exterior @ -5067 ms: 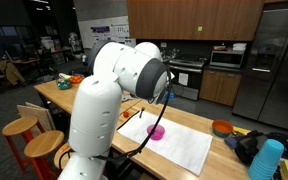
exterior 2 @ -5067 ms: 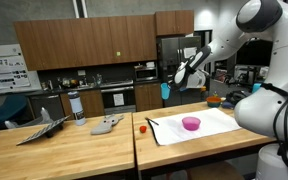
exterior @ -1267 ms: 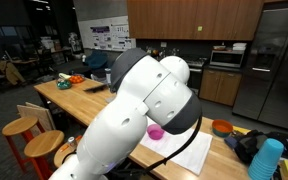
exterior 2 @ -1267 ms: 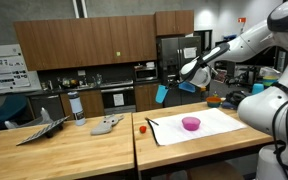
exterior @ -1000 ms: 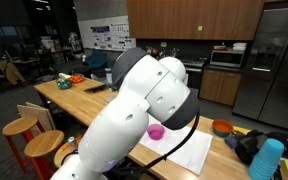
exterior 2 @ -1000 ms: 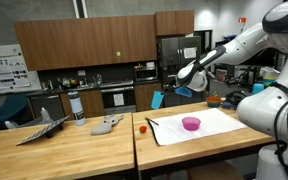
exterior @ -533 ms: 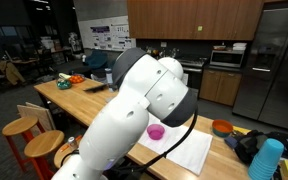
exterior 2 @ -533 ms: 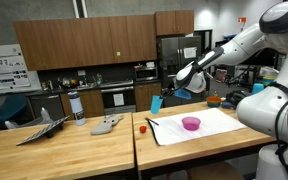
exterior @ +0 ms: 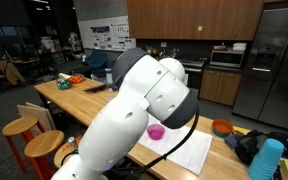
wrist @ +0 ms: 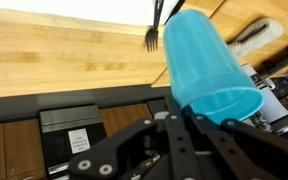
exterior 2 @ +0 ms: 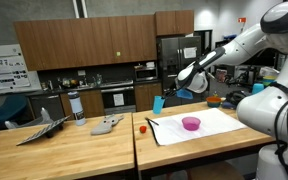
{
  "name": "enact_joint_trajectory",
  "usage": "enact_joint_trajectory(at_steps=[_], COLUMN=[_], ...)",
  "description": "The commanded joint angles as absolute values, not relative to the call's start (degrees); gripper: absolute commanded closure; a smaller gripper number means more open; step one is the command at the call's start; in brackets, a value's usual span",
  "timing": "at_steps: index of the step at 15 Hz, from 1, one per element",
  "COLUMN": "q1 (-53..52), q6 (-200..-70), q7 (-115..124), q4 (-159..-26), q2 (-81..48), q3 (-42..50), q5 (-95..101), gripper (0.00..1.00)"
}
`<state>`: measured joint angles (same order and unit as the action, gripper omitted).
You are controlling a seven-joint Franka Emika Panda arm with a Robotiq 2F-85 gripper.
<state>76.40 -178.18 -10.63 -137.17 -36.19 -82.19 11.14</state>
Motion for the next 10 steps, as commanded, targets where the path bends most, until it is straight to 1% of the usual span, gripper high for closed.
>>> enact_joint_trajectory(at_steps=[1,10], q1=[78.87,84.77], q6=[-177.46,-178.62], q7=[-12.26,-13.63], q4=[-138.13,-140.83], q2=[-34.65,-34.61], q3=[-82.37,-82.68], q5=[11.47,12.31], gripper=[0.99,0.99])
